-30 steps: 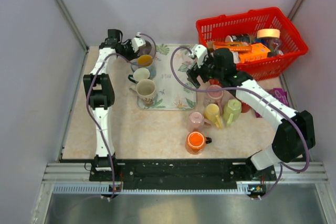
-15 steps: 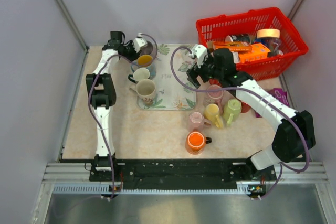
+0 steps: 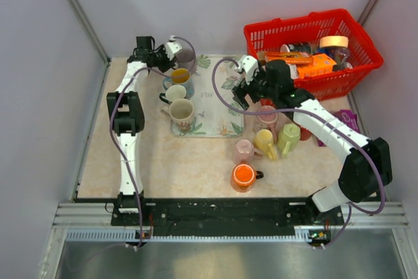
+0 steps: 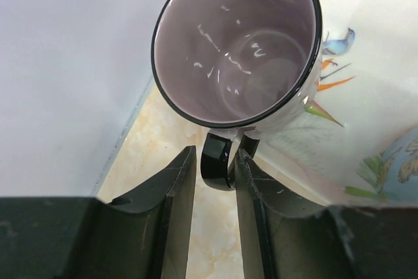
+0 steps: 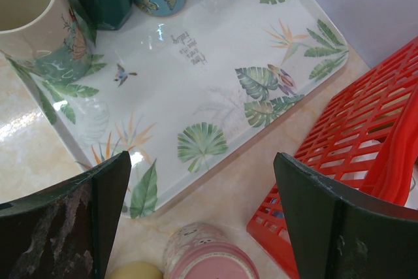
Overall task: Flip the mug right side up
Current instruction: Pick up the cup from the tray.
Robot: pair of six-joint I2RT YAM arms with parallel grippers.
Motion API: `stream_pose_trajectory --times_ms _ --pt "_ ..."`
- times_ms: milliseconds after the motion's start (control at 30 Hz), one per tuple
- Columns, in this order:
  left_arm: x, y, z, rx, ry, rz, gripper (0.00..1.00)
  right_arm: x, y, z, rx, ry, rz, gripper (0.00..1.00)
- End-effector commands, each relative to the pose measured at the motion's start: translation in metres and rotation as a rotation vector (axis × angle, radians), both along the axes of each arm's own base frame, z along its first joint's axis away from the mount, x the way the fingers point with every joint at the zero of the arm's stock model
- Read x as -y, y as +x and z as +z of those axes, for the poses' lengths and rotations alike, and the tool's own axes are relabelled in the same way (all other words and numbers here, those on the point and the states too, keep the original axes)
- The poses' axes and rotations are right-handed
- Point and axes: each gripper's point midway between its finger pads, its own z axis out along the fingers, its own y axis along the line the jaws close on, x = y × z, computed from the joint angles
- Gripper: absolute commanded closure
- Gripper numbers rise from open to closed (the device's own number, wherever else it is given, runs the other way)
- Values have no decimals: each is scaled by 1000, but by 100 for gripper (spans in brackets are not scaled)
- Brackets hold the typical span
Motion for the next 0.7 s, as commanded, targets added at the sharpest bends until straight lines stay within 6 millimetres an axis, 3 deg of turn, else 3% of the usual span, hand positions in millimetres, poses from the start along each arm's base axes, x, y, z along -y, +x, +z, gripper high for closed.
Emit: stream_pose_trajectory --times_ms 0,333,533,600,667 --pt "0 10 35 98 -26 6 64 15 5 -11 -35 -17 -47 10" --pt "-8 8 63 145 -40 89 56 16 3 -6 -22 -14 -43 10" --pt "-7 -19 142 278 -159 122 49 15 -2 0 -18 -1 -33 9" --pt "-3 -31 173 325 -199 118 43 15 -5 -1 -20 1 -25 9" --pt "-2 -45 200 350 -226 119 29 14 -8 -2 -25 7 -19 9"
